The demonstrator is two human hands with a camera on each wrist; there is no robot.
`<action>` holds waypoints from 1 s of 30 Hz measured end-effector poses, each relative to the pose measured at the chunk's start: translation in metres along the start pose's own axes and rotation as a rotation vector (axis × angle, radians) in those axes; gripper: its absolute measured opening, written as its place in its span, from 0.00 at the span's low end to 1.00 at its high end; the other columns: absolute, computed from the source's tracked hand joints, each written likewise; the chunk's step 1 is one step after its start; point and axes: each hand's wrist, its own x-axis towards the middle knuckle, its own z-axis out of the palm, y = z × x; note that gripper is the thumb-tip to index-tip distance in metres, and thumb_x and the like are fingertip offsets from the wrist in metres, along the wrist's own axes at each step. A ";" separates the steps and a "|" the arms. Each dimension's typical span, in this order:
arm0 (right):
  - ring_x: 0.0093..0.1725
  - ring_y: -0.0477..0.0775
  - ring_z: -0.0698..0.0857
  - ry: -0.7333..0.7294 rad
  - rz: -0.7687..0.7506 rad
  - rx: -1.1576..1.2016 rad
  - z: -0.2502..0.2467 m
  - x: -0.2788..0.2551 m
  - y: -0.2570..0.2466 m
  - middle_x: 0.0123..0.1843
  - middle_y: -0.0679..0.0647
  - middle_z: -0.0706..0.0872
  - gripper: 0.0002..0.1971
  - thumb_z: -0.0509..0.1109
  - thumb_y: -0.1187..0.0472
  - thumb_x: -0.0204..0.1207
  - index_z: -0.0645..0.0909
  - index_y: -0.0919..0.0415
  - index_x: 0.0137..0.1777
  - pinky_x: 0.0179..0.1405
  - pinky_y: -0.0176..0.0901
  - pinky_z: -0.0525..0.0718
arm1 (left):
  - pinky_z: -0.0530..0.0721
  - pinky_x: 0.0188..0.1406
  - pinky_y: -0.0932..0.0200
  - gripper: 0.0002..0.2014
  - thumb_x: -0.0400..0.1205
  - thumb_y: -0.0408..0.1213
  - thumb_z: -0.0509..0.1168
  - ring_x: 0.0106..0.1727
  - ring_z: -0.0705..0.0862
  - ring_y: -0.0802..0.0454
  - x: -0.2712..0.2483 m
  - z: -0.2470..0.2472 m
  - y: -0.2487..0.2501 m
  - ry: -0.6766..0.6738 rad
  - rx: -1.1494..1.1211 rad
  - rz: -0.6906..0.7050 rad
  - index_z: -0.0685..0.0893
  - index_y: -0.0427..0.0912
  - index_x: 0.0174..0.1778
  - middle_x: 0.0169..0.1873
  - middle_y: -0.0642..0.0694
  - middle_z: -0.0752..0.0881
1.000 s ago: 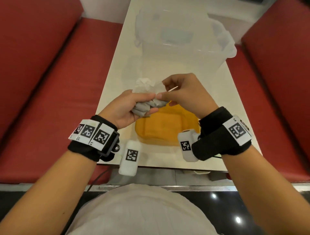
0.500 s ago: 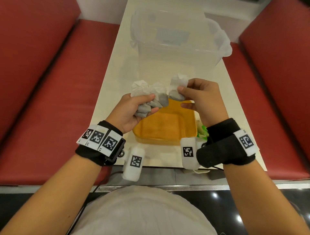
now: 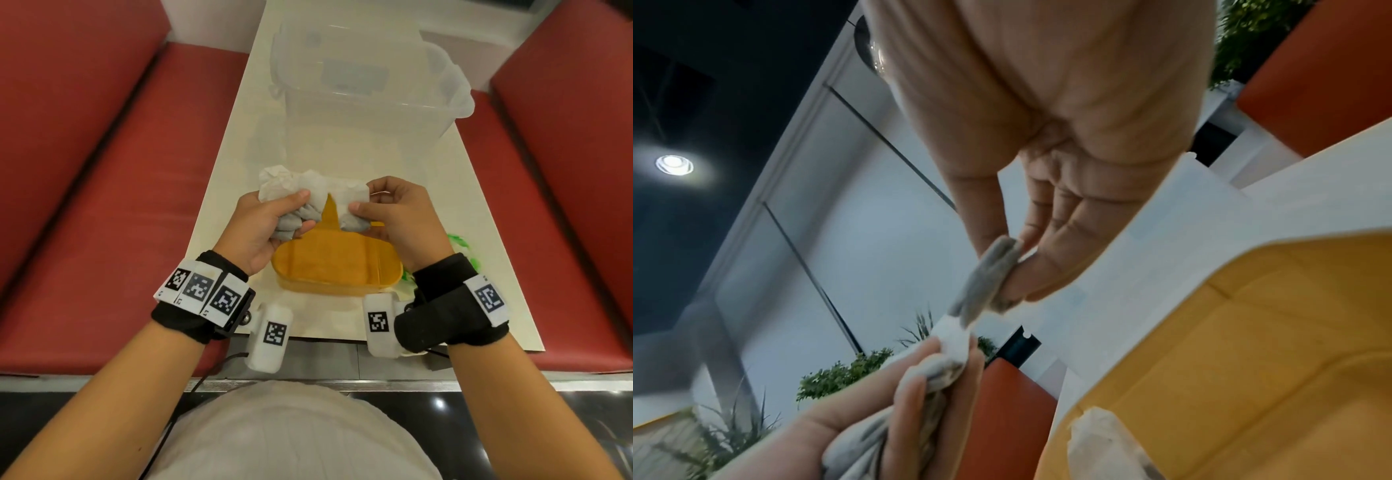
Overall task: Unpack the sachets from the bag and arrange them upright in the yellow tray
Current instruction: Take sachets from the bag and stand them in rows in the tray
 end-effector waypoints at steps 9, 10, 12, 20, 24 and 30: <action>0.40 0.46 0.85 0.237 -0.475 -0.412 0.025 -0.014 0.013 0.41 0.53 0.87 0.03 0.76 0.63 0.72 0.87 0.62 0.41 0.42 0.35 0.83 | 0.88 0.39 0.60 0.09 0.83 0.31 0.66 0.28 0.73 0.50 -0.007 0.012 -0.009 -0.018 0.038 0.023 0.83 0.27 0.52 0.33 0.39 0.72; 0.40 0.45 0.85 0.232 -0.470 -0.401 0.028 -0.016 0.016 0.40 0.51 0.87 0.02 0.75 0.62 0.73 0.87 0.61 0.40 0.43 0.37 0.83 | 0.88 0.40 0.59 0.10 0.83 0.31 0.66 0.25 0.72 0.54 -0.007 0.013 -0.009 -0.019 0.047 0.025 0.83 0.27 0.53 0.30 0.41 0.72; 0.42 0.50 0.87 0.226 -0.406 -0.294 0.029 -0.019 0.019 0.39 0.51 0.89 0.05 0.73 0.61 0.75 0.88 0.61 0.43 0.45 0.48 0.88 | 0.90 0.44 0.56 0.10 0.84 0.32 0.66 0.19 0.71 0.58 -0.009 0.012 -0.008 -0.025 0.056 0.016 0.83 0.26 0.53 0.24 0.45 0.72; 0.48 0.60 0.90 0.171 -0.121 0.166 0.028 -0.032 0.018 0.43 0.61 0.88 0.05 0.63 0.68 0.83 0.80 0.65 0.50 0.39 0.47 0.90 | 0.88 0.51 0.57 0.05 0.81 0.30 0.69 0.16 0.75 0.62 -0.015 0.014 -0.010 -0.028 0.082 0.018 0.81 0.31 0.47 0.14 0.56 0.76; 0.44 0.57 0.88 0.153 -0.033 0.329 0.023 -0.034 0.018 0.43 0.60 0.86 0.05 0.63 0.73 0.81 0.80 0.66 0.49 0.38 0.42 0.89 | 0.89 0.46 0.55 0.08 0.79 0.28 0.70 0.22 0.80 0.55 -0.011 0.010 -0.012 -0.002 0.050 0.020 0.85 0.23 0.46 0.22 0.44 0.83; 0.40 0.52 0.86 0.131 -0.147 0.177 0.015 -0.041 0.014 0.40 0.57 0.85 0.04 0.68 0.71 0.79 0.82 0.63 0.45 0.35 0.45 0.89 | 0.87 0.40 0.63 0.08 0.80 0.25 0.66 0.23 0.80 0.52 -0.013 0.011 -0.013 -0.032 0.020 0.015 0.85 0.22 0.41 0.31 0.36 0.84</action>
